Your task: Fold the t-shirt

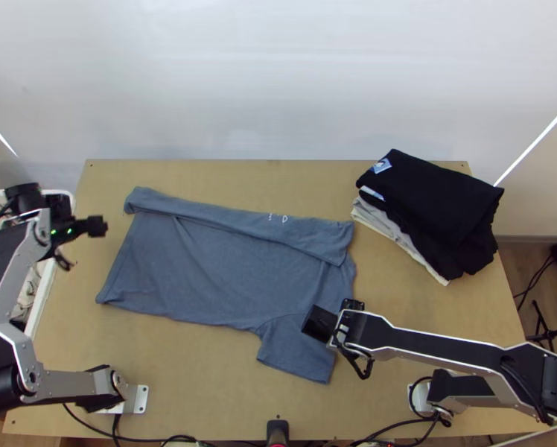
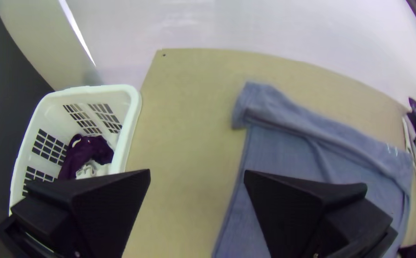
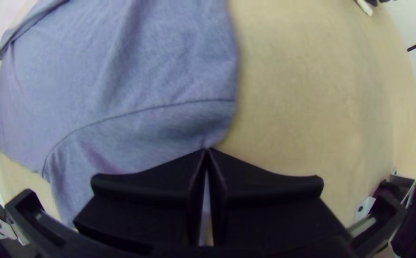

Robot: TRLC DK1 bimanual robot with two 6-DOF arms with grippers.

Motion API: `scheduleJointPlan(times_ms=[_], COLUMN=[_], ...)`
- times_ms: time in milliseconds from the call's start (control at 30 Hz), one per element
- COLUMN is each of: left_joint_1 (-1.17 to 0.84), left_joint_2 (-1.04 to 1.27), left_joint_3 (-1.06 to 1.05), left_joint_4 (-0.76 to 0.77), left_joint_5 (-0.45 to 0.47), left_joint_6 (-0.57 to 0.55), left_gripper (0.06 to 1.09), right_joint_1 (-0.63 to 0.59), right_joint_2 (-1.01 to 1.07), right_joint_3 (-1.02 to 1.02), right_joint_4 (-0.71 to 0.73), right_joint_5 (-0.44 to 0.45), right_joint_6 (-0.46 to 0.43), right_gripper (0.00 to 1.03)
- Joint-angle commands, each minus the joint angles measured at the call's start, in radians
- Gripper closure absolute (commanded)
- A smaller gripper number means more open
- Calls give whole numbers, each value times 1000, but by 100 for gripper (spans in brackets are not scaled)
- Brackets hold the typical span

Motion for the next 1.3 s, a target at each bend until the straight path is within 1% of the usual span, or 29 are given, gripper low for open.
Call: scheduleJointPlan(times_ms=[0, 67, 133, 167, 200, 267, 300, 367, 500, 600, 667, 700, 800, 933, 1033, 1067, 1133, 1200, 1267], left_joint_1=[129, 156, 169, 178, 190, 213, 222, 259, 293, 293, 295, 295, 287, 250, 235, 235, 238, 250, 267], left_joint_2=[-66, -84, -101, -115, -135, -189, -196, -185, -182, -167, -155, -147, -139, -136, -133, -129, -121, -133, -141], left_joint_3=[-17, -32, -43, -74, -120, -226, -259, -305, -339, -339, -339, -341, -351, -365, -367, -368, -371, -368, -356], left_joint_4=[-269, -306, -397, -424, -426, -371, -369, -351, -364, -355, -354, -351, -340, -311, -308, -308, -298, -297, -282], left_joint_5=[40, 31, 30, 30, 30, 31, 30, 31, 47, 70, 94, 111, 143, 165, 179, 177, 185, 226, 287], left_joint_6=[311, 336, 368, 405, 466, 587, 636, 705, 783, 785, 785, 783, 779, 742, 739, 747, 751, 754, 740], left_gripper=[15, 15, 15, 15, 15, 15, 15, 15, 15, 15, 19, 19, 19, 19, 20, 24, 38, 67, 95], right_joint_1=[3, 3, 2, 2, 2, 2, 2, 2, 2, 0, -1, -1, -1, 0, -1, -1, -1, -6, -12], right_joint_2=[7, 7, 13, 16, 21, 30, 35, 39, 41, 39, 39, 38, 38, 41, 44, 42, 41, 30, 1], right_joint_3=[12, 12, 17, 18, 23, 30, 33, 44, 53, 52, 53, 53, 53, 55, 53, 53, 58, 64, 72], right_joint_4=[-34, -34, -35, -34, -35, -35, -35, -41, -60, -67, -75, -77, -77, -77, -77, -78, -87, -98, -112], right_joint_5=[17, 17, 17, 17, 17, 17, 17, 17, 17, 17, 19, 19, 19, 19, 22, 22, 22, 22, 22], right_joint_6=[1, 1, 1, 1, 1, -1, -1, -2, -1, 1, 2, 2, 4, 5, 5, 5, 2, -1, -6], right_gripper=[100, 100, 100, 100, 100, 100, 100, 100, 100, 100, 100, 100, 100, 100, 100, 100, 100, 100, 100])
